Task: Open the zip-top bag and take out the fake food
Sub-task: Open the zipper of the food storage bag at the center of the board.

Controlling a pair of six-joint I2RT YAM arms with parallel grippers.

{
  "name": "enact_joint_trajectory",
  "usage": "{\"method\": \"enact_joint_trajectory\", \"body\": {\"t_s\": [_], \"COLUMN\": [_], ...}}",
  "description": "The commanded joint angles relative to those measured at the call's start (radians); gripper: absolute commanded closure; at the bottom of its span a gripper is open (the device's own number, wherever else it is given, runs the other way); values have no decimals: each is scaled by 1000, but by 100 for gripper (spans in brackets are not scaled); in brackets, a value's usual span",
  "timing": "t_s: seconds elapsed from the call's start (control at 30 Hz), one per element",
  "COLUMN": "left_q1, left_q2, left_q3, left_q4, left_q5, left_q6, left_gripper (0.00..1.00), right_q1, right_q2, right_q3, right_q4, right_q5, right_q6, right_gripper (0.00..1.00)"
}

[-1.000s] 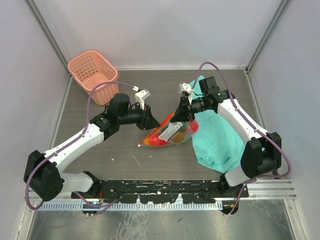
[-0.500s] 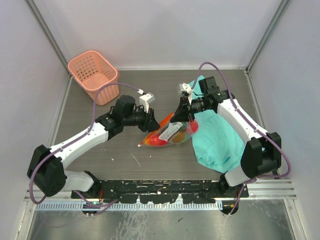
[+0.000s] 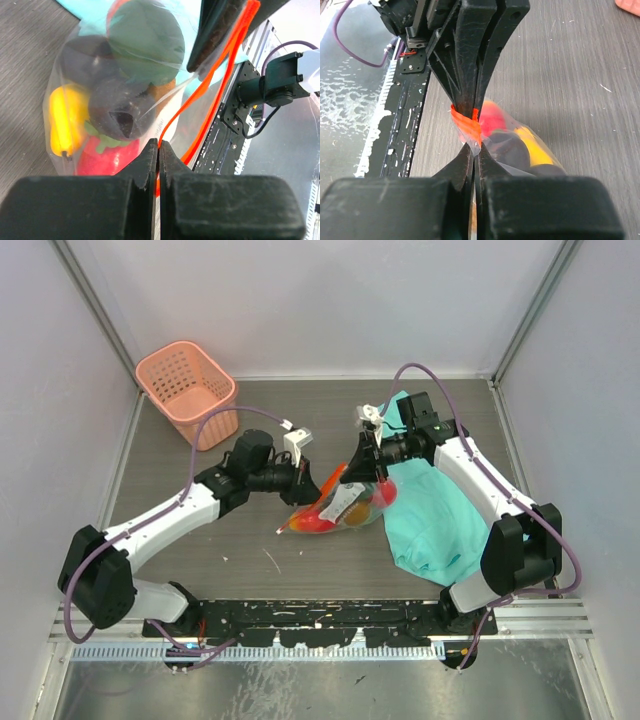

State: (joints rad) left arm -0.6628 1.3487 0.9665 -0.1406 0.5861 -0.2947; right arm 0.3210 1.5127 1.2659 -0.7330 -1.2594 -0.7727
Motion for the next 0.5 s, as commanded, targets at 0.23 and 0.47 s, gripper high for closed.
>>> {"method": "enact_joint_trajectory", "body": {"t_s": [0.23,0.47], "left_q1": [99,136], "left_q2": [15,90], "left_q3": [122,187], "left_q4": [74,180], "left_q5": [51,66], "left_q6": [-87,-274], "left_gripper": [100,100], "right_q1": [-101,-271], "right_q2": [-47,-122], "right_q3": [73,45], "right_q4": [151,187], "right_q5": [201,215], "right_q6": [279,325], "right_gripper": [24,20]}}
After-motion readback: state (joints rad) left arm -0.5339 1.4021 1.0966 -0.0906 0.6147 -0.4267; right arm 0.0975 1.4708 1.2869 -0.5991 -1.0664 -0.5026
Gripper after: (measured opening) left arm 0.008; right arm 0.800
